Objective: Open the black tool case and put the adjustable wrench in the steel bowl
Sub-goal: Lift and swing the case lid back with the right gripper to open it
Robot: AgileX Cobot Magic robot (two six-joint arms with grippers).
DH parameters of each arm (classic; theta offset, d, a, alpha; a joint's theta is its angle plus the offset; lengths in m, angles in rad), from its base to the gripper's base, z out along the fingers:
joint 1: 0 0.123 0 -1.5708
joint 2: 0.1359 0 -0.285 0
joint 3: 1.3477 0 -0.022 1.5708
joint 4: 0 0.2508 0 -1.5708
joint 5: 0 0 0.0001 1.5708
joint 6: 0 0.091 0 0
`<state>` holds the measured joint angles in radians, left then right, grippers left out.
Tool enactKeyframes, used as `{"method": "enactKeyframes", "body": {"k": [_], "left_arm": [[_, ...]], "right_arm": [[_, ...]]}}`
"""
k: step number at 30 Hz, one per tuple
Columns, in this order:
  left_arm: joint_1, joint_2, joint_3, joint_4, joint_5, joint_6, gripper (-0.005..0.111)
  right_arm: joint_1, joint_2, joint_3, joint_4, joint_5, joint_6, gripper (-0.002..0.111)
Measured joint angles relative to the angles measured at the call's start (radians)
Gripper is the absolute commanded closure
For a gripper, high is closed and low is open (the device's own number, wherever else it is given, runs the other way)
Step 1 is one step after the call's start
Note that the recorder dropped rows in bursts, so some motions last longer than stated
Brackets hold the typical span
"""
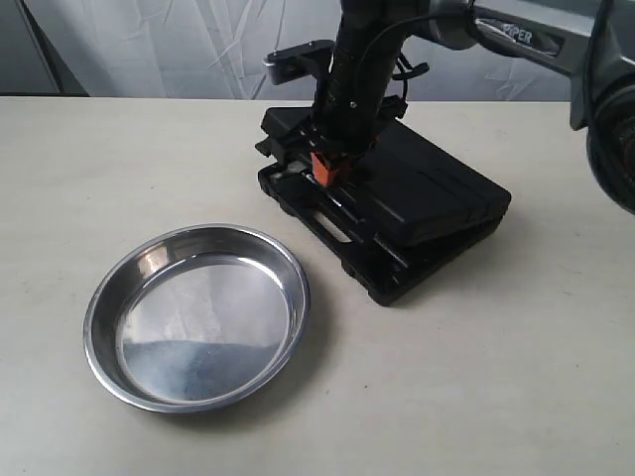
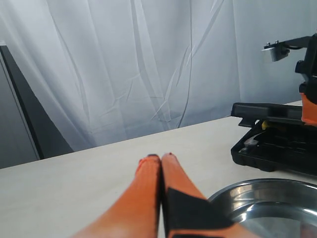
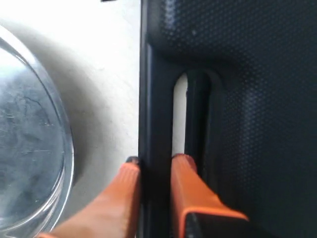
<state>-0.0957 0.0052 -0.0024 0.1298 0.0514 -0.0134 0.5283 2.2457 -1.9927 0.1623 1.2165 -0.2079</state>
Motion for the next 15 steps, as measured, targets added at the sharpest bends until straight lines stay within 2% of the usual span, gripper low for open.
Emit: {"method": "enactKeyframes", "body": {"k": [4,9,15], "left_arm": [[0.000,0.000,0.000,0.000,0.000,0.000,0.107],[0.000,0.000,0.000,0.000,0.000,0.000,0.107],[0.000,0.000,0.000,0.000,0.000,0.000,0.107]], "right_arm": [[-0.002,-0.070,0.000,-0.039,0.007,0.006,0.109],[-0.006,-0.148,0.000,-0.201,-0.003,0.084,0.109],[-0.068,-0.214,-0.006,-0.341,-0.033,0.164,0.109]]}}
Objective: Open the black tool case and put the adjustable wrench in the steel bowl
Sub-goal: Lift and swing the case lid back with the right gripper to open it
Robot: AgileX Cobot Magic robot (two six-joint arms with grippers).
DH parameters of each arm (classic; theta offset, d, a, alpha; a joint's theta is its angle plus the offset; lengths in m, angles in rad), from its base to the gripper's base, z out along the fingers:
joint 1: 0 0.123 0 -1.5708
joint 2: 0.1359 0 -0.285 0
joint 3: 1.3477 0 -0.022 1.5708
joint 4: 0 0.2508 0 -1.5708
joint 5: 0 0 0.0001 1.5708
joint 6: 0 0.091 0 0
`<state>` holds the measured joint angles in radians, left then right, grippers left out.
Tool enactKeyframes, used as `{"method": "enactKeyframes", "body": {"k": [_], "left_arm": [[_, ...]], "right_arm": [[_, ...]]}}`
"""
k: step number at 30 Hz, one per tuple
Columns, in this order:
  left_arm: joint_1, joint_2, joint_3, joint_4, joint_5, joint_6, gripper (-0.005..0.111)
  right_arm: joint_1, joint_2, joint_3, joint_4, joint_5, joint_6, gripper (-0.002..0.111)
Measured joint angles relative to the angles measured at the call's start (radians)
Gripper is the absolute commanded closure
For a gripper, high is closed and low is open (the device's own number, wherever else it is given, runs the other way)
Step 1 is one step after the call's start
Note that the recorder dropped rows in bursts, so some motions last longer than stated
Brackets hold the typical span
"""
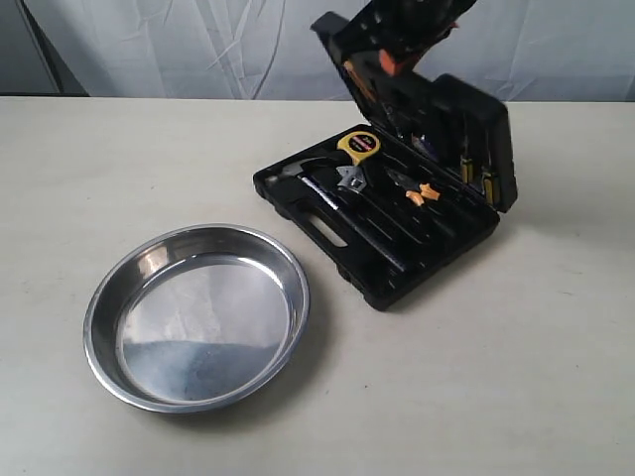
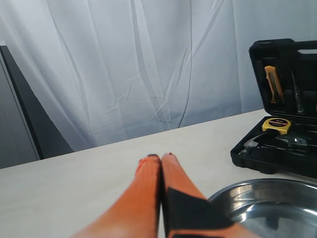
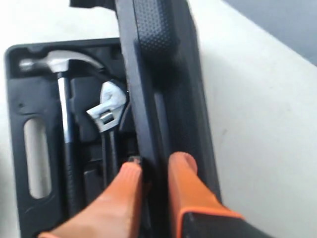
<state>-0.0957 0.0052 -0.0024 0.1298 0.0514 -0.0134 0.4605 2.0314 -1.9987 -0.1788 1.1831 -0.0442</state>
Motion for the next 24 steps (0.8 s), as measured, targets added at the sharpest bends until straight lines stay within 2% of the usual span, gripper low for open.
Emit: {"method": "enactKeyframes", "body": {"k": [12,24], "left_arm": [[0.000,0.000,0.000,0.000,0.000,0.000,0.107],[0.000,0.000,0.000,0.000,0.000,0.000,0.107]], "right_arm": [[-0.210,-0.041,0.023,-0.065,-0.015,0.025,0.109],[-0.398,-0.038,0.256,-0.179,-0.028,0.044,0.109]]}}
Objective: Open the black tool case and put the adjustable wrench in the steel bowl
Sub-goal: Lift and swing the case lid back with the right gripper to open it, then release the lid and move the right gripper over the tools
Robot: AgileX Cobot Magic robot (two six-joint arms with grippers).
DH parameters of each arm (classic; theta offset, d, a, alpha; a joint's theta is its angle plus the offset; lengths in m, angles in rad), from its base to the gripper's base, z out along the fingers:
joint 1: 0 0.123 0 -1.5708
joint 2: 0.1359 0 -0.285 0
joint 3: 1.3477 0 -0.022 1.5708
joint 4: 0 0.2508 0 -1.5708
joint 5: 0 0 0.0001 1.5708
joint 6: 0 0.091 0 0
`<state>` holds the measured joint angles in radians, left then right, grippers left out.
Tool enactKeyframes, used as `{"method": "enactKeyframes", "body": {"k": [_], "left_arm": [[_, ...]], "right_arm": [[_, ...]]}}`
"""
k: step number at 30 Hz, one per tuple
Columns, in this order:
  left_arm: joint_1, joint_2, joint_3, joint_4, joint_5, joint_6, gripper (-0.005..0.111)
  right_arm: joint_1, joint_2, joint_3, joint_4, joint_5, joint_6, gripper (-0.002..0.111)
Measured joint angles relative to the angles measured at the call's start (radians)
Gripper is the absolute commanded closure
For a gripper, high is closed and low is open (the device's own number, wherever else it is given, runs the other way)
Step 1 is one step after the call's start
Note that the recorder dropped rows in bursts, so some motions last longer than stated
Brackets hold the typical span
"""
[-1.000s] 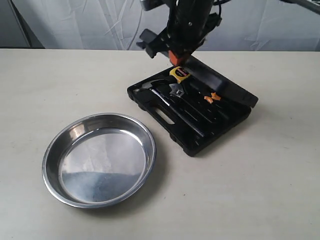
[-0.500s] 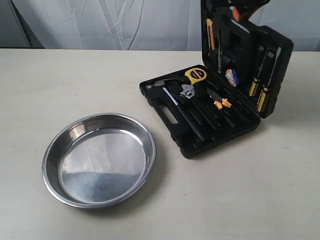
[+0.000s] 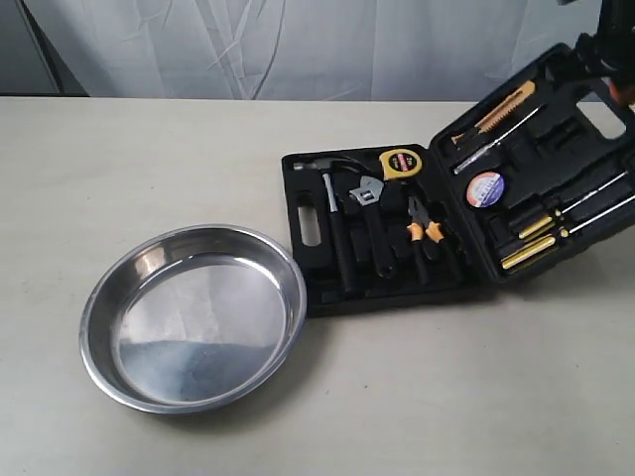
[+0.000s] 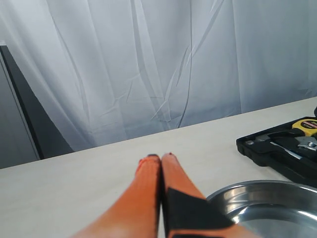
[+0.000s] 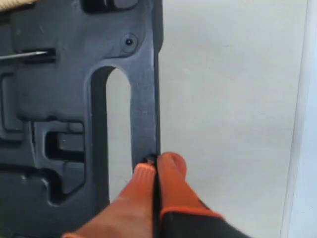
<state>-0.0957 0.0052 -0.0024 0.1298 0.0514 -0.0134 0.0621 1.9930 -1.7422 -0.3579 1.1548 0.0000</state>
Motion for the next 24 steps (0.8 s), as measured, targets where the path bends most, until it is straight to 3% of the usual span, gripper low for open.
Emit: {"method": "enactKeyframes", "body": {"k": [8,9,12,14,18,24], "left_arm": [[0.000,0.000,0.000,0.000,0.000,0.000,0.107],[0.000,0.000,0.000,0.000,0.000,0.000,0.107],[0.000,0.000,0.000,0.000,0.000,0.000,0.107],[0.000,0.000,0.000,0.000,0.000,0.000,0.107],[0.000,0.000,0.000,0.000,0.000,0.000,0.107],[0.000,0.000,0.000,0.000,0.000,0.000,0.107]], "right_arm": [[-0.018,0.005,0.078,-0.111,-0.046,0.275,0.109],[-0.019,-0.009,0.078,0.019,-0.078,0.245,0.109],[0.022,-0.008,0.078,0.569,-0.183,-0.145,0.109],[0.096,0.030,0.078,0.746,-0.281,-0.276,0.109],[0.252,0.178,0.015,0.805,-0.442,-0.331,0.109],[0.339,0.323,-0.152,0.812,-0.327,-0.340,0.109]]}}
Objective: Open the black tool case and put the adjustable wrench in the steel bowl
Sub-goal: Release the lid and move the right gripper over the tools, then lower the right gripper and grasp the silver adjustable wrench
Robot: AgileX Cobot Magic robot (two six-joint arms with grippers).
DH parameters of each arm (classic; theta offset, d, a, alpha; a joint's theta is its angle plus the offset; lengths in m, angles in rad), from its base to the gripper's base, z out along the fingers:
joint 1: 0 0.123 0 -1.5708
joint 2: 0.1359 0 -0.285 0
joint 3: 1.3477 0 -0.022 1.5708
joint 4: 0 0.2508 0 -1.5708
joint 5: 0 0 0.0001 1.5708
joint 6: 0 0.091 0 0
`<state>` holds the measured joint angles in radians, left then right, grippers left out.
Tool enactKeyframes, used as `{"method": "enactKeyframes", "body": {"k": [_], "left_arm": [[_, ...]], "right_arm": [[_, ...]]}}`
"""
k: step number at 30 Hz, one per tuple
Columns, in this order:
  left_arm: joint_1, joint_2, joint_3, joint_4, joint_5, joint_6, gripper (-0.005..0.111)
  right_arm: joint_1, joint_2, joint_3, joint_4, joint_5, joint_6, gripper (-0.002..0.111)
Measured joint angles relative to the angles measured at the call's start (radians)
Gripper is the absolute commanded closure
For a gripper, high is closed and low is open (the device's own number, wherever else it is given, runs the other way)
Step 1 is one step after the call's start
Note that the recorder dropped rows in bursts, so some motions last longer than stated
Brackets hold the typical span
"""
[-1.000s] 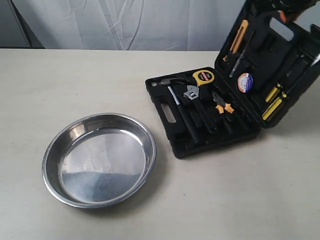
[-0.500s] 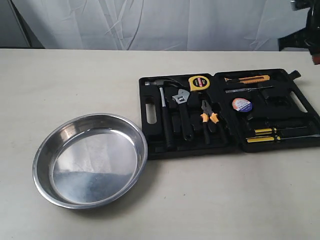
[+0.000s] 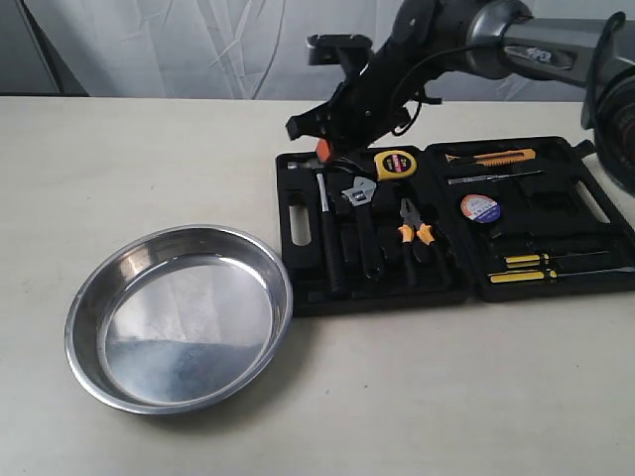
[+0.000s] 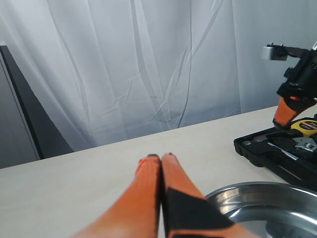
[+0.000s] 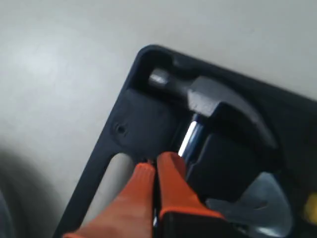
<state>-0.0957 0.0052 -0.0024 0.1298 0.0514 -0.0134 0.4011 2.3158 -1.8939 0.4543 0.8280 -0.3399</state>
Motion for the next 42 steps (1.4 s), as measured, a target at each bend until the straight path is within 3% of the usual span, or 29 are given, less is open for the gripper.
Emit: {"method": "enactKeyframes", "body": {"k": [7,11,19,25,29,33,36,39,42], "left_arm": [[0.000,0.000,0.000,0.000,0.000,0.000,0.107],[0.000,0.000,0.000,0.000,0.000,0.000,0.107],[0.000,0.000,0.000,0.000,0.000,0.000,0.107],[0.000,0.000,0.000,0.000,0.000,0.000,0.107],[0.000,0.000,0.000,0.000,0.000,0.000,0.107],[0.000,0.000,0.000,0.000,0.000,0.000,0.107],[0.000,0.000,0.000,0.000,0.000,0.000,0.107],[0.000,0.000,0.000,0.000,0.000,0.000,0.107],[0.000,0.000,0.000,0.000,0.000,0.000,0.107]], "right_arm": [[0.034,0.009,-0.029,-0.008,0.261,0.000,0.109],[0.038,-0.051,0.070,-0.014,0.280,0.002,0.109],[0.038,-0.294,0.488,-0.164,0.045,0.130,0.109],[-0.056,-0.350,0.570,-0.308,-0.135,0.324,0.109],[-0.128,-0.333,0.505,-0.319,-0.257,0.353,0.109],[-0.138,-0.242,0.326,-0.313,-0.292,0.324,0.109],[-0.126,-0.143,0.158,-0.211,-0.204,0.187,0.109],[-0.098,-0.049,-0.001,-0.040,-0.007,0.009,0.109],[-0.063,0.009,-0.074,0.082,0.154,-0.065,0.109]]}}
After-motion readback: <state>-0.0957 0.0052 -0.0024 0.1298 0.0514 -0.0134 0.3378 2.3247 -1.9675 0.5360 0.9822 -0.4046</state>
